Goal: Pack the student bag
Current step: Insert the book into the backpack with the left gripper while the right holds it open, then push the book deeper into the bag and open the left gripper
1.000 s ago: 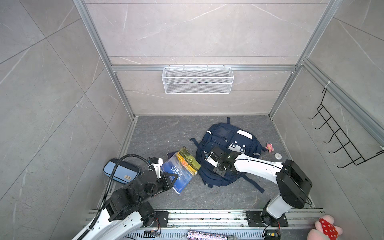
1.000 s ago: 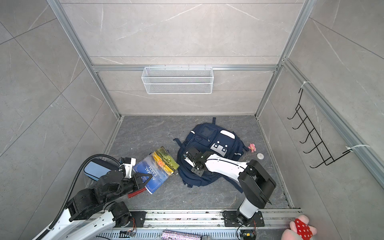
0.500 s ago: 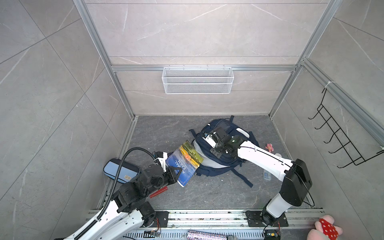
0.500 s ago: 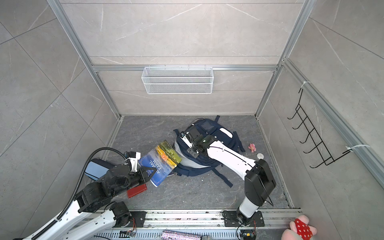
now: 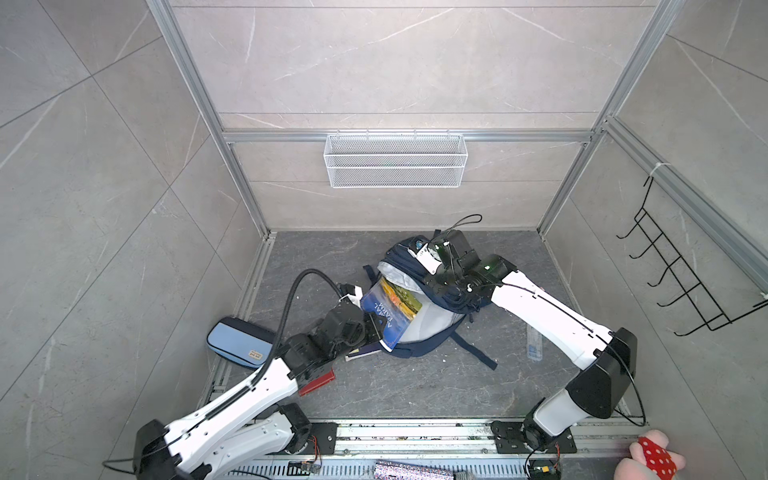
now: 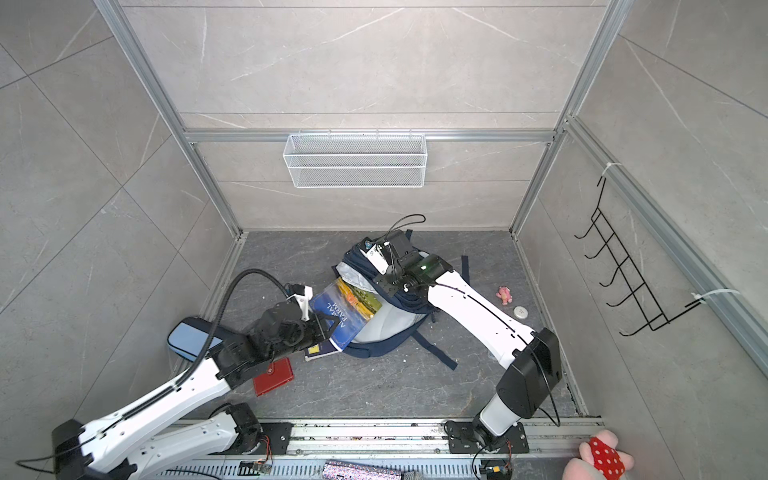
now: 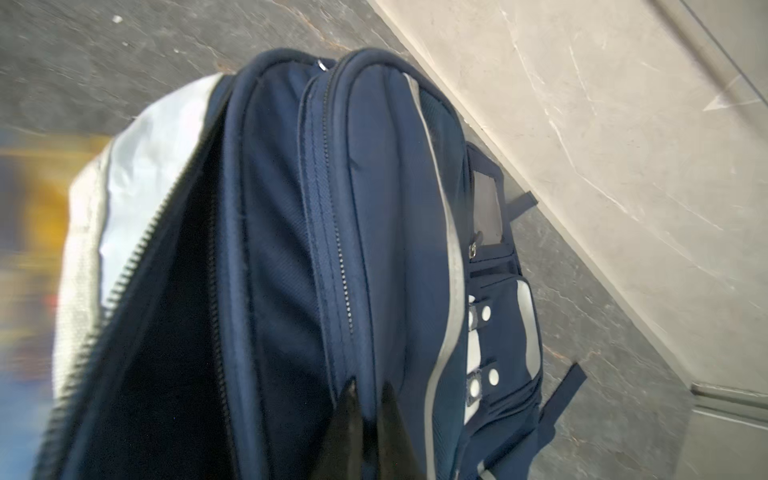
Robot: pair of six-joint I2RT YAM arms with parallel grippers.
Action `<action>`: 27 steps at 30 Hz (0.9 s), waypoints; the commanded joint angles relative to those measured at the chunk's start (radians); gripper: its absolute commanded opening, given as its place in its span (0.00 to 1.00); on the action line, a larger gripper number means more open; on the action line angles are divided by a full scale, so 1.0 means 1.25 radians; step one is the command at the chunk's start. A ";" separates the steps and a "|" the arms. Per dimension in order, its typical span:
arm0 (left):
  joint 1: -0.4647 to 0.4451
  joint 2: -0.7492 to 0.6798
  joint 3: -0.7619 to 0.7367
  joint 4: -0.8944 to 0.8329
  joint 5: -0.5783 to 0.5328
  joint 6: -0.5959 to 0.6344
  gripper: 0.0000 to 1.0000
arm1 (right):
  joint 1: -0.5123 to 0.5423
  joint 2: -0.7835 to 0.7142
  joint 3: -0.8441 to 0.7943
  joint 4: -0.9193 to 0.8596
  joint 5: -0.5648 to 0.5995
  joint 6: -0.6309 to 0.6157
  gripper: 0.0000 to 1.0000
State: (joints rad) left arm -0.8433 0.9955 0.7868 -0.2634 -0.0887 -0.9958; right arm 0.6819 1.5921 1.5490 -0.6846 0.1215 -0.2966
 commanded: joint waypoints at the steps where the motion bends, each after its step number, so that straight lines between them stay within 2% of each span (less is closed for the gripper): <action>1: 0.006 0.076 0.016 0.284 0.015 -0.021 0.00 | 0.007 -0.068 0.012 0.091 -0.052 0.000 0.00; 4: 0.007 0.163 0.005 0.397 0.000 -0.060 0.00 | 0.006 -0.068 0.014 0.094 -0.060 0.031 0.00; 8: 0.011 0.254 0.014 0.536 -0.019 -0.051 0.00 | 0.007 -0.075 0.006 0.096 -0.069 0.060 0.00; 12: 0.027 0.323 0.043 0.600 -0.004 -0.043 0.00 | 0.007 -0.079 0.003 0.103 -0.075 0.095 0.00; 19: 0.098 0.427 0.014 0.727 -0.010 -0.157 0.00 | 0.005 -0.064 0.012 0.153 -0.098 0.202 0.00; 27: 0.125 0.525 0.105 0.685 0.028 -0.173 0.00 | -0.001 -0.042 0.060 0.141 -0.110 0.207 0.00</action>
State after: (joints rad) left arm -0.6941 1.6314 0.8249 0.4843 -0.0639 -1.1862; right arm 0.6819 1.5631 1.5478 -0.6319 0.0101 -0.0700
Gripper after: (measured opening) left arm 0.107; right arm 0.079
